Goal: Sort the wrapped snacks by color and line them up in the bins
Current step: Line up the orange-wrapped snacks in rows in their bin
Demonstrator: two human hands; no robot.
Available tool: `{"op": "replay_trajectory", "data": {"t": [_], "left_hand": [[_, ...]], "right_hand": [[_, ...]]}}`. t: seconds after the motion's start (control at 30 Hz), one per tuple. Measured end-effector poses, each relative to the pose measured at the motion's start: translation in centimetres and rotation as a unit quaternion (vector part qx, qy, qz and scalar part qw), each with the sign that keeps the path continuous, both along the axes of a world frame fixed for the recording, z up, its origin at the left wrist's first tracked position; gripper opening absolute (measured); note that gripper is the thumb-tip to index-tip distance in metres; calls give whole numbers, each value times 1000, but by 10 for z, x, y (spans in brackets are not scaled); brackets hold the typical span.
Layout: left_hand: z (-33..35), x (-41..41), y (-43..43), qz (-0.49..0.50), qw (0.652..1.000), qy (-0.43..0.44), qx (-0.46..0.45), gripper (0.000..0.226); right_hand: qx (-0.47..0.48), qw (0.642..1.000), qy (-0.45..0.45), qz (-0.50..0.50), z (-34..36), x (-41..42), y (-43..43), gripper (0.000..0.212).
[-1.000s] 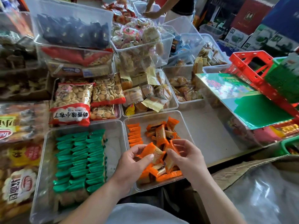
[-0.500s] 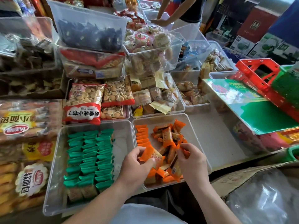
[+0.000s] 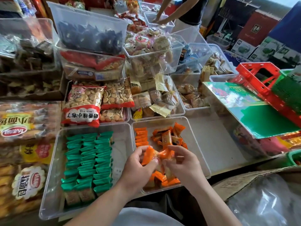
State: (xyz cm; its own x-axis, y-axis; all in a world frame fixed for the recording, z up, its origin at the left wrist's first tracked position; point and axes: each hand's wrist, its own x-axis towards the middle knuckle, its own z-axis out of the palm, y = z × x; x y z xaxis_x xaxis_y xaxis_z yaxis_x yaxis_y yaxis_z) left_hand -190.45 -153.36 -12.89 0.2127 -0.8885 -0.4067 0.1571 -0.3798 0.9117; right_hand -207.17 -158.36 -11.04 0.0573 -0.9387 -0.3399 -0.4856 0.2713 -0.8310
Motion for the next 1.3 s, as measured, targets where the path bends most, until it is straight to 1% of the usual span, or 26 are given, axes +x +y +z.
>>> {"op": "replay_trajectory", "data": {"t": [0.07,0.1,0.2,0.27,0.4,0.47,0.53,0.73,0.83,0.93,1.03,1.13,1.17,1.3], "left_hand": [[2,6,-3,31,999,15,11,34],[4,11,-5,46,999,25,16,33],[10,21,-12,74,994,84,16,27],[10,22,-14,76,991,109,16,30],[4,6,-9,37,996,73,32,43],[1,0,-6,17,997,69,36,42],[1,-1,-5,10,997,71,38,37],[6,1,-7,-5,994,95,49,31],[4,0,-8,-26,994,91,47,29],[3,-6,-13,-41,996,69,36,22],[3,-11,-18,-59,998,20,9,21],[2,-10,-21,-76,997,-8,-14,21],[0,-10,-23,-80,997,-16,-17,20],[-7,-9,-38,-88,996,-35,-5,16]], "right_hand": [[18,999,-9,-35,0,-6,-3,55],[22,999,-11,-45,1,-8,-4,55],[26,996,-29,-85,3,-12,-6,41],[41,992,-44,-107,6,-14,-8,37],[79,981,-110,-140,9,-14,-11,39],[96,973,-146,-153,10,-13,-12,36],[104,966,-175,-161,14,-13,-14,28],[92,963,-185,-174,21,-15,-13,33],[79,961,-196,-179,21,-17,-12,31],[79,962,-203,-164,22,-14,-11,28],[84,968,-202,-124,19,-9,-11,29],[81,972,-211,-71,17,-8,-13,27],[83,973,-207,-53,15,-9,-15,29],[95,986,-134,-17,1,-11,-37,56]]}}
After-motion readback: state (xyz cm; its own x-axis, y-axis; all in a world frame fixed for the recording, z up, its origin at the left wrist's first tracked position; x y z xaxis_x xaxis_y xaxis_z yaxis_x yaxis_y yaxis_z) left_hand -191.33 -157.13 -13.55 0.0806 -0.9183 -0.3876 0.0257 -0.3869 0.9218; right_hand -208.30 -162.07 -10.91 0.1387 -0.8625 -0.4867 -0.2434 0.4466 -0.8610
